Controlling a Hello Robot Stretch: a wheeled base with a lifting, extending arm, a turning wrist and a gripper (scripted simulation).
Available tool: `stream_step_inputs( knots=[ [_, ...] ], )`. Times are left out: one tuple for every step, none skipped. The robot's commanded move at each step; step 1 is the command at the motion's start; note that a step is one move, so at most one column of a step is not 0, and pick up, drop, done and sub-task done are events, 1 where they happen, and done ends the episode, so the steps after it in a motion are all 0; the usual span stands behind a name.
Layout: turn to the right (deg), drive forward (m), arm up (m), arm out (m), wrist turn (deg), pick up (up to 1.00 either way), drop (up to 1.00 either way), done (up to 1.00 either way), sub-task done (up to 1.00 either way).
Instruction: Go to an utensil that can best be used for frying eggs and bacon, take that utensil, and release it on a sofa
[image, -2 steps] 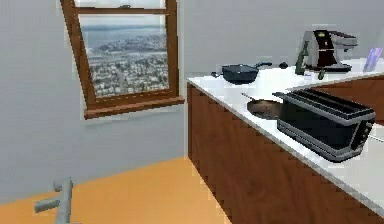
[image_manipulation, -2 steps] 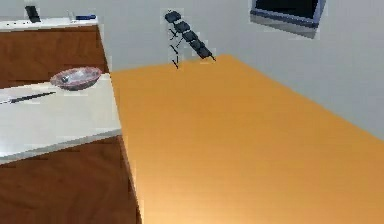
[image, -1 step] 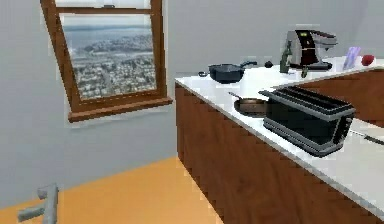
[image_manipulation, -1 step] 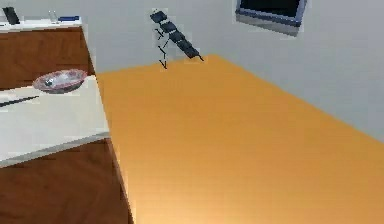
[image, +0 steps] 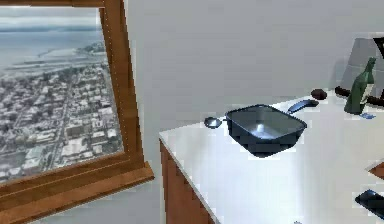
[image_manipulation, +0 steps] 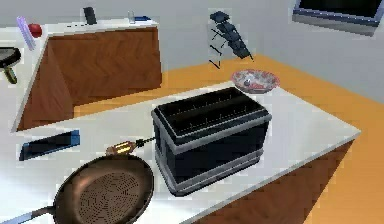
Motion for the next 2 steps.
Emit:
stream_step_inputs(
  knots=[
    [-18.0, 0.0, 0.0, 0.0, 0.0, 0.0, 0.0, 0.0, 0.0],
    [0.0, 0.0, 0.5, 0.0, 0.0, 0.0, 0.0, 0.0, 0.0]
  ],
)
